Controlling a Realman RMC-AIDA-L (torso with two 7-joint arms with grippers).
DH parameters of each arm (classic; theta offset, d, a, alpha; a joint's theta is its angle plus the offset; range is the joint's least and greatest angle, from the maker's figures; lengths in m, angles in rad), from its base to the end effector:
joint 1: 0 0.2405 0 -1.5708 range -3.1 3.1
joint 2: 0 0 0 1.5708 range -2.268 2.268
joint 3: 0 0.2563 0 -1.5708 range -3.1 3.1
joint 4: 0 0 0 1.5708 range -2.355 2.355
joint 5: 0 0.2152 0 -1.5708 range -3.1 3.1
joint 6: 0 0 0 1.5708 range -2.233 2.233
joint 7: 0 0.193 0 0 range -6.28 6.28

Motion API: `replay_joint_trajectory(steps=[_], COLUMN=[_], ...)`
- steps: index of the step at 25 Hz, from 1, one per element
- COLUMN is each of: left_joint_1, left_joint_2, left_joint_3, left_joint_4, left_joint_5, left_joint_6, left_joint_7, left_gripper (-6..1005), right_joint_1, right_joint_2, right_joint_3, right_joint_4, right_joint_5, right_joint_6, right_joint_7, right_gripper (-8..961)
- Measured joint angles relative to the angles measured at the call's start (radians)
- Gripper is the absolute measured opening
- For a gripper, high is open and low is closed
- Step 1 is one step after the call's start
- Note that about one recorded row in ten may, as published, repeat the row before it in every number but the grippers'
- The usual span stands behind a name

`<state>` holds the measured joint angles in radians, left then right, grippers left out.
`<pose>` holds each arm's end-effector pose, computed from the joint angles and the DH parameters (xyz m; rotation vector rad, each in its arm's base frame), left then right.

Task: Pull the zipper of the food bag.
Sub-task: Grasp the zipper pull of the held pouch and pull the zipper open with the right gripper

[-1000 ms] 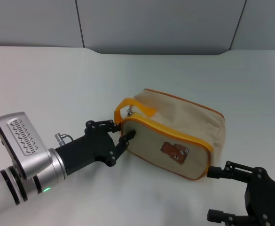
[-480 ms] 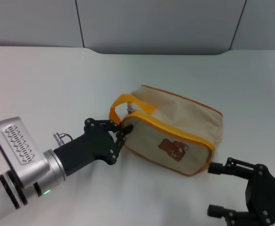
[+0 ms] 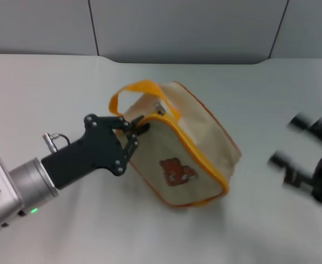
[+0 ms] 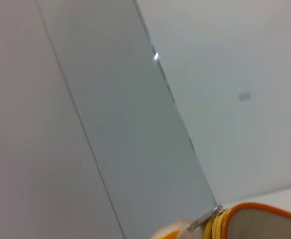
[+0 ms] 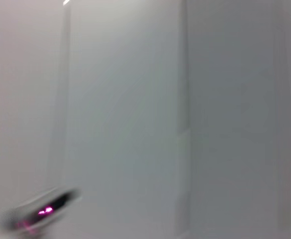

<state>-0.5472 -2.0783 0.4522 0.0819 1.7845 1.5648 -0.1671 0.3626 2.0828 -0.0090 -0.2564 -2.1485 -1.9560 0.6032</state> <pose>-0.2289 0.3263 -0.0807 -2.2868 0.2278 -0.8784 0.2613 0.2588 -0.0168 -2.2267 0.1842 1.2421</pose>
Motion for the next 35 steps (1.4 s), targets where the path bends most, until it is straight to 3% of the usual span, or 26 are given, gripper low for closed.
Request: replay_joint_trajectory(steps=[2, 3, 5, 8, 9, 15, 19, 35], left_joint_1=[-0.001, -0.003, -0.006, -0.012, -0.014, -0.016, -0.017, -0.024], left_joint_2=[0.0, 0.0, 0.0, -0.001, -0.001, -0.002, -0.002, -0.003], left_joint_3=[0.003, 0.007, 0.016, 0.035, 0.038, 0.045, 0.045, 0.053], left_joint_4=[0.036, 0.056, 0.078, 0.099, 0.1, 0.098, 0.094, 0.083], left_joint_5=[0.0, 0.0, 0.0, 0.0, 0.0, -0.003, -0.008, -0.005], left_joint_6=[0.029, 0.044, 0.058, 0.065, 0.065, 0.063, 0.059, 0.045], left_joint_7=[0.004, 0.007, 0.011, 0.013, 0.013, 0.013, 0.014, 0.009], left_gripper=[59, 59, 59, 59, 59, 59, 59, 60], right_joint_1=[-0.02, -0.02, -0.029, -0.033, -0.033, -0.012, -0.003, 0.058], right_joint_2=[0.004, 0.004, 0.005, 0.009, 0.009, 0.009, 0.009, 0.01], right_joint_3=[0.192, 0.192, 0.248, 0.251, 0.251, 0.187, 0.18, 0.182], right_joint_4=[0.129, 0.129, 0.232, 0.437, 0.437, 0.65, 0.696, 0.738], right_joint_5=[0.04, 0.04, 0.053, 0.047, 0.047, 0.007, 0.006, 0.006], right_joint_6=[0.067, 0.067, 0.12, 0.238, 0.238, 0.442, 0.511, 0.561], right_joint_7=[-0.209, -0.209, -0.4, -0.824, -0.824, -1.321, -1.42, -1.442], right_gripper=[771, 770, 768, 766, 765, 761, 757, 745])
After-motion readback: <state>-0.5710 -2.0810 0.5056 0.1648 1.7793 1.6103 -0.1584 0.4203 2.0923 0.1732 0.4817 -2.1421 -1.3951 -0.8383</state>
